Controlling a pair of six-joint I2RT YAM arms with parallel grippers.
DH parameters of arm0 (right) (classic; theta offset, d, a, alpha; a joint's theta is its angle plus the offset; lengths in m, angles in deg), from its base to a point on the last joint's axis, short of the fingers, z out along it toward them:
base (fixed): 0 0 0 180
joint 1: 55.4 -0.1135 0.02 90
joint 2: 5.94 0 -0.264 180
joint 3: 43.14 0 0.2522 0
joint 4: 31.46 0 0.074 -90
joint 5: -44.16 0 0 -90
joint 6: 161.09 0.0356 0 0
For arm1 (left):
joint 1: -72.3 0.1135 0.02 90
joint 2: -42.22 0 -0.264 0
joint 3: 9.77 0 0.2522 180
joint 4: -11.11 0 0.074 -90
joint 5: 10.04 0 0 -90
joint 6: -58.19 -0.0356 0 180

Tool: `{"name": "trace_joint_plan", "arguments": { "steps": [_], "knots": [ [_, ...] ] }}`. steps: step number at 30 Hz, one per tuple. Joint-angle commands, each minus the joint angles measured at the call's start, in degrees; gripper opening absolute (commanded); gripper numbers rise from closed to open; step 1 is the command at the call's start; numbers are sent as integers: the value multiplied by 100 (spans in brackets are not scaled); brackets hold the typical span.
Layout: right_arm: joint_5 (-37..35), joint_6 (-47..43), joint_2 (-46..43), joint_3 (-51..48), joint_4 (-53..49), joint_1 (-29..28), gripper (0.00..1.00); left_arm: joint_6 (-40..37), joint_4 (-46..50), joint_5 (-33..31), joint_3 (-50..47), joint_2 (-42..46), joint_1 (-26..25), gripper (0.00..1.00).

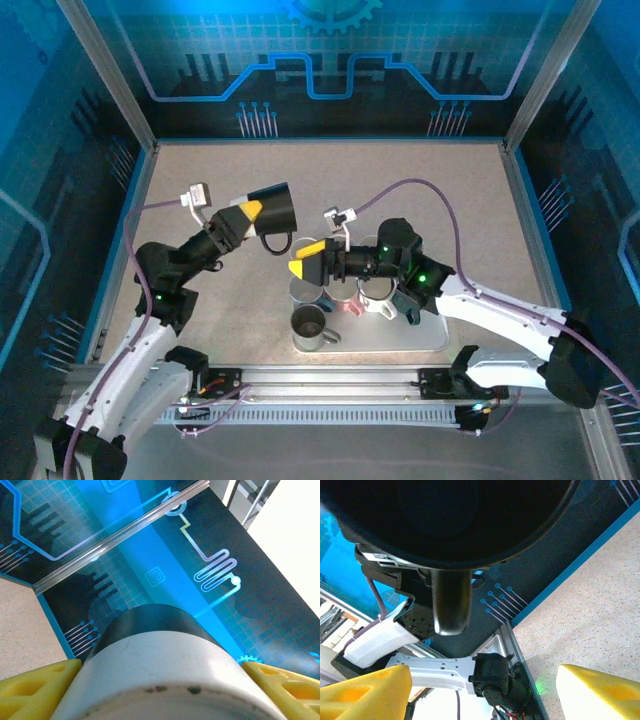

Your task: Turn the mug right side up

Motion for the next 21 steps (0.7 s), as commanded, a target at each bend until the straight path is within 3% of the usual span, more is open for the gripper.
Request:
{"name": "trace_joint_plan", "arguments": {
  "steps": [1, 7, 11, 14, 18, 21],
  "knots": [
    [224, 109, 228, 446, 462, 16, 76, 168, -789, 75, -64, 149, -55, 60],
    [367, 414, 615, 649, 1009, 21, 68, -76, -662, 150, -202, 288, -186, 57],
    [282, 401, 729, 748, 1006, -26, 58, -312, -444, 128, -277, 452, -274, 55],
    [189, 405, 789, 785, 979, -59, 40, -357, -470, 137, -356, 457, -325, 54],
    [126, 468, 823, 770, 1077, -76, 8, -377, -505, 134, -492, 432, -381, 51],
    [138, 497, 807, 738, 1103, -97, 0, -377, -452, 148, -587, 457, -408, 60]
  ]
}}
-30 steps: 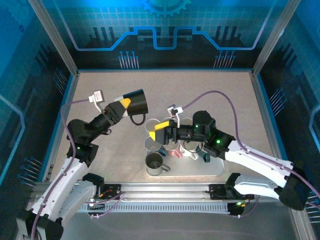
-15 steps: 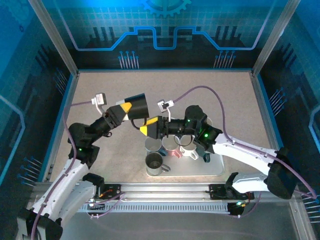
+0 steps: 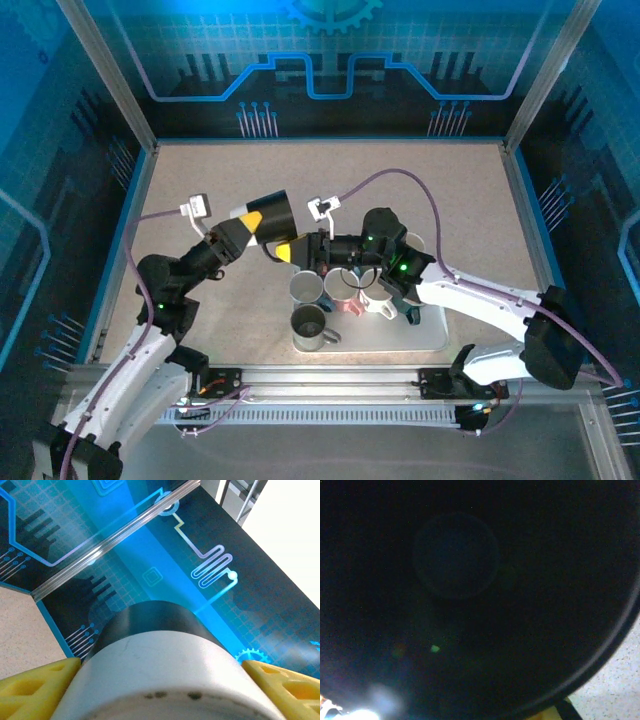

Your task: Turn the mug right side up

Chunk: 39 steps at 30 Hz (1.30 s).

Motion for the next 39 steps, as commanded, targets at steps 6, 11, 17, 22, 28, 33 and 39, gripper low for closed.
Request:
{"name": "trace_joint_plan", "arguments": {
  "steps": [6, 11, 17, 22, 28, 33, 39],
  "knots": [
    [-469, -355, -307, -110, 58, -89, 0, -398, 604, 345, -196, 536, -181, 99],
    [-921, -1149, -853, -224, -1110, -161, 0, -1464, 2451, 191, 160, 992, -181, 99],
    [-1999, -2763, -1676, 21, -3854, -553, 0, -3116, 5341, -742, 1120, 1078, -250, 99],
    [-3364, -3827, -2401, 197, -5728, -1266, 0, -4061, 6516, -1743, 1414, 1094, -312, 99],
    [-4526, -3928, -3164, 164, -7518, -2083, 0, -4412, 6643, -2061, 1271, 1151, -348, 99],
    [-5498, -3800, -3355, 236, -8597, -2867, 0, -4495, 6612, -2152, 1301, 1126, -353, 99],
    [-6250, -3518, -3146, 286, -9020, -3439, 0, -4501, 6616, -2146, 1308, 1077, -353, 99]
  ]
}}
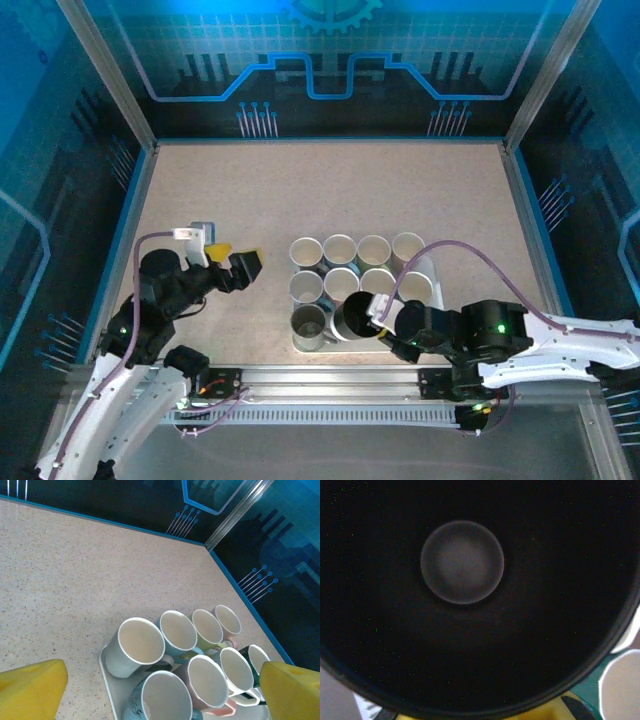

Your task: Turn the mug right side up

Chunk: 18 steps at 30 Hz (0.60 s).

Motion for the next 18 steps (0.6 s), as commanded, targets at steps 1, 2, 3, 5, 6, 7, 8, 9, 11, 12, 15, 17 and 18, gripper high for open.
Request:
{"name": "trace_joint_plan", "arguments": {
  "steps": [1, 2, 3, 5, 6, 7, 8, 9, 11, 12, 15, 17, 18],
  "knots": [
    [-819, 182, 152, 344, -143, -171, 0, -179, 63, -128, 8, 1, -31, 99],
    [-855, 236, 248, 350, -153, -171, 0, -179, 68, -133, 2, 4, -31, 99],
    [-884, 313, 329, 351, -163, -164, 0, -180, 72, -137, 0, 1, -31, 99],
    [-880, 428, 454, 361, -173, -156, 0, -180, 77, -167, 0, -7, -31, 99],
    [-893, 534, 491, 364, -204, -161, 0, -175, 85, -187, 1, -9, -31, 99],
    [-902, 629, 514, 358, -228, -162, 0, -180, 93, -203, 0, -9, -31, 99],
    [-890, 737, 519, 334, -236, -173, 0, -175, 102, -213, 0, -9, -31, 99],
    [-880, 839, 512, 299, -236, -195, 0, -187, 115, -223, -2, -9, -31, 99],
    [-908, 1046, 461, 174, -206, -227, 0, -184, 111, -225, -2, -7, -31, 99],
    [-906, 1170, 429, 105, -193, -236, 0, -189, 109, -225, -1, -9, -33, 99],
    [-911, 1462, 330, -99, -168, -240, 0, -197, 116, -225, 1, -9, -31, 99],
    [-874, 1560, 283, -180, -36, -241, 0, -194, 100, -223, -15, -8, -31, 99],
    [-872, 1609, 290, -359, 25, -236, 0, -185, 86, -223, -17, -17, -27, 99]
  ]
}}
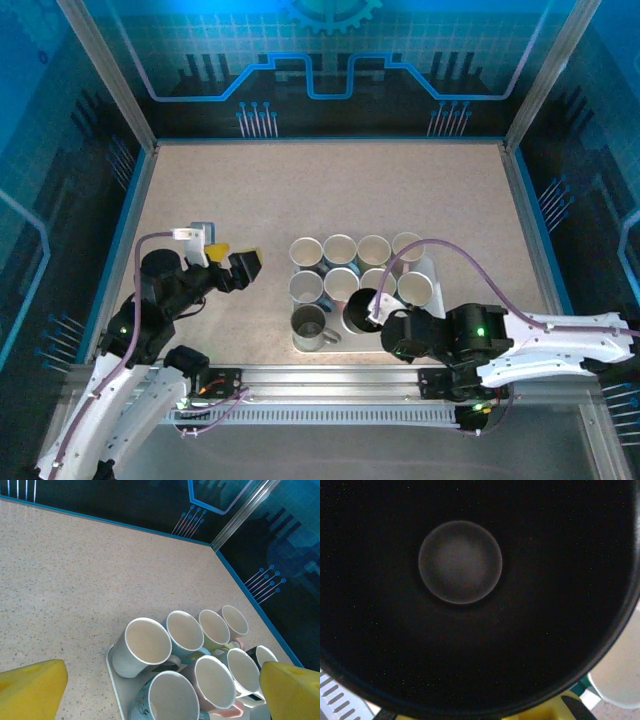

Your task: Turn the mug right side up

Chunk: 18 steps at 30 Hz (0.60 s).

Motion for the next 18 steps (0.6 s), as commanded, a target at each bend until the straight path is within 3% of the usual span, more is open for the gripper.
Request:
{"name": "trace_joint_plan", "arguments": {
  "steps": [1, 18],
  "knots": [
    [-237, 469, -105, -201, 410, -73, 0, -124, 37, -85, -17, -15, -26, 99],
    [-264, 738, -1, -938, 1099, 111, 0, -60, 11, -41, -61, -37, -26, 99]
  ]
}}
